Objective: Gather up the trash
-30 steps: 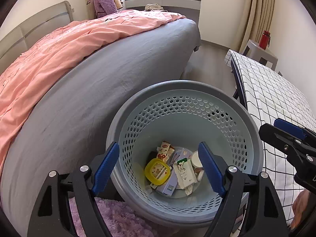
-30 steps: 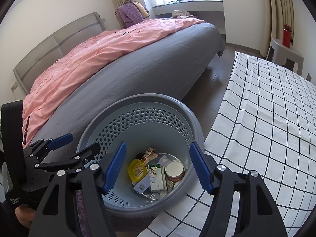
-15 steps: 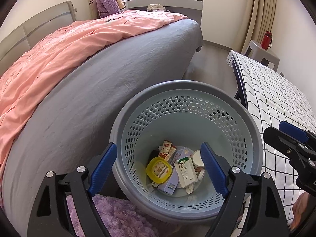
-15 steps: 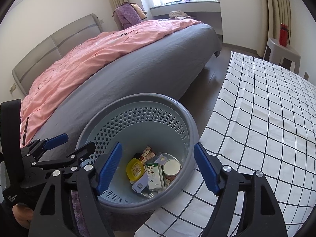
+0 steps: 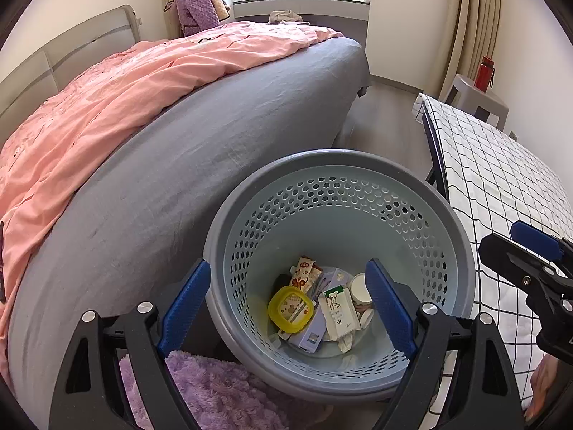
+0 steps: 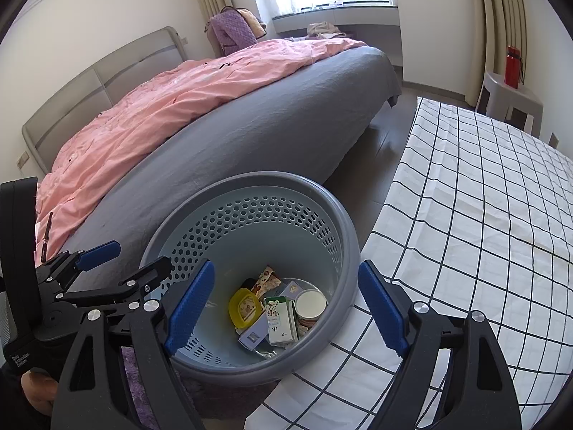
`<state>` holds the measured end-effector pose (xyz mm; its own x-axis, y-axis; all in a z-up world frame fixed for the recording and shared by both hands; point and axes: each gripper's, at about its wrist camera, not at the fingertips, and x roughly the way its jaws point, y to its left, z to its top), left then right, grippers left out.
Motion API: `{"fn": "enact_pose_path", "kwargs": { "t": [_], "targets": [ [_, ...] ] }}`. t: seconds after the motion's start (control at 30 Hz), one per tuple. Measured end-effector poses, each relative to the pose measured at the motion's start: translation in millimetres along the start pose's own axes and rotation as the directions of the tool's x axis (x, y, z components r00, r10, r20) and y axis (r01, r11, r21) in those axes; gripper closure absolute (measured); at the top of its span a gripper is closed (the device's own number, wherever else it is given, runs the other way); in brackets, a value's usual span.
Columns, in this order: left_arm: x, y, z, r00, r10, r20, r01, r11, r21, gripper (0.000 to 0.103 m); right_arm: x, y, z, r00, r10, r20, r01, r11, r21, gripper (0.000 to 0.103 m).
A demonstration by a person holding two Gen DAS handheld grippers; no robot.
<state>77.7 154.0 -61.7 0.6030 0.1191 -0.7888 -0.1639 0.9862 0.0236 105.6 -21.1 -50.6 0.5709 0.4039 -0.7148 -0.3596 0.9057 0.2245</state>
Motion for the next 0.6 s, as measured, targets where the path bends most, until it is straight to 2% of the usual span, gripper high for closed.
{"fn": "enact_pose_path", "kwargs": {
  "t": [0.6],
  "targets": [
    [-3.1, 0.7, 1.2, 1.0, 0.015, 0.013, -0.015, 1.0, -0.013, 0.019, -1.2, 0.4, 0.8, 1.0, 0.0, 0.005, 0.0, 1.0, 0.0, 0.022]
  ]
}}
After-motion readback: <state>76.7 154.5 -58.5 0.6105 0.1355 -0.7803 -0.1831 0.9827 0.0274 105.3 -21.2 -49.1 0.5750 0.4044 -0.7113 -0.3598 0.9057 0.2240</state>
